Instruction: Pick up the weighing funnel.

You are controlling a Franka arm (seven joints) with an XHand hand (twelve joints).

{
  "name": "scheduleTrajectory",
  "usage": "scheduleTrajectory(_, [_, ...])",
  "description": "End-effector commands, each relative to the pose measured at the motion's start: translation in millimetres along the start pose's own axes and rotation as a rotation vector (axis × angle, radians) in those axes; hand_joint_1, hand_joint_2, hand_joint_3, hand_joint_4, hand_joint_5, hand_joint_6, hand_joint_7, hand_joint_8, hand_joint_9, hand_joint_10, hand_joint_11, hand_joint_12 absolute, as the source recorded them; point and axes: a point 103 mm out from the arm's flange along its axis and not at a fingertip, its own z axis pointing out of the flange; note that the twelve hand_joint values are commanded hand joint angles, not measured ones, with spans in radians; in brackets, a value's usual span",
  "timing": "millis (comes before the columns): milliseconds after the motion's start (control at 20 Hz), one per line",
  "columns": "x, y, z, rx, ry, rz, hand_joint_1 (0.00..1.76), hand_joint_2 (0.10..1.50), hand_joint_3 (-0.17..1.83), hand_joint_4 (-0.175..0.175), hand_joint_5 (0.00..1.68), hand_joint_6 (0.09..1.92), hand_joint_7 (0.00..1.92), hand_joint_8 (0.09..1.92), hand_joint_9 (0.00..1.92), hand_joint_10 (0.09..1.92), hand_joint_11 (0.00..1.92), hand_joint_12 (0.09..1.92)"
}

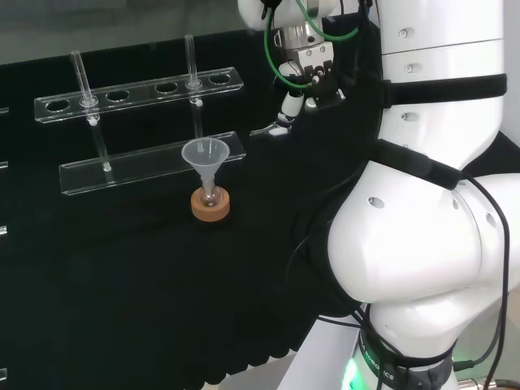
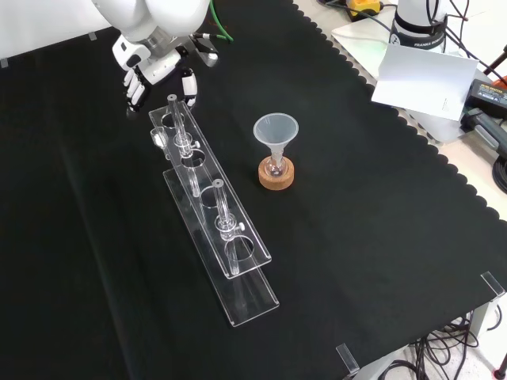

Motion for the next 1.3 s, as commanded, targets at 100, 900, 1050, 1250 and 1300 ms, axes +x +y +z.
scheduleTrajectory(100, [-2.7, 7.9, 9.3, -0.004, -0.016, -0.023, 0.99, 0.54, 0.64, -0.023, 0.62, 0.14, 0.34, 0.68, 0.60, 0.57, 0.41, 1.30])
scheduleTrajectory(900, [-1.8, 28.7, 20.8, 0.012, -0.101, -0.047, 0.99, 0.54, 0.66, 0.001, 0.63, 0.56, 0.41, 0.67, 0.65, 0.55, 0.45, 1.29])
scheduleTrajectory(1050, [0.9, 31.1, 23.1, 0.011, -0.109, -0.052, 0.99, 0.54, 0.66, 0.003, 0.64, 0.58, 0.42, 0.67, 0.66, 0.55, 0.45, 1.29])
scheduleTrajectory(1250, [3.0, 33.3, 25.6, 0.014, -0.116, -0.048, 0.99, 0.54, 0.66, 0.006, 0.64, 0.60, 0.42, 0.68, 0.66, 0.55, 0.46, 1.29])
scheduleTrajectory(1300, [3.4, 34.0, 26.3, 0.014, -0.119, -0.044, 0.99, 0.54, 0.66, 0.007, 0.65, 0.60, 0.42, 0.68, 0.66, 0.55, 0.46, 1.29])
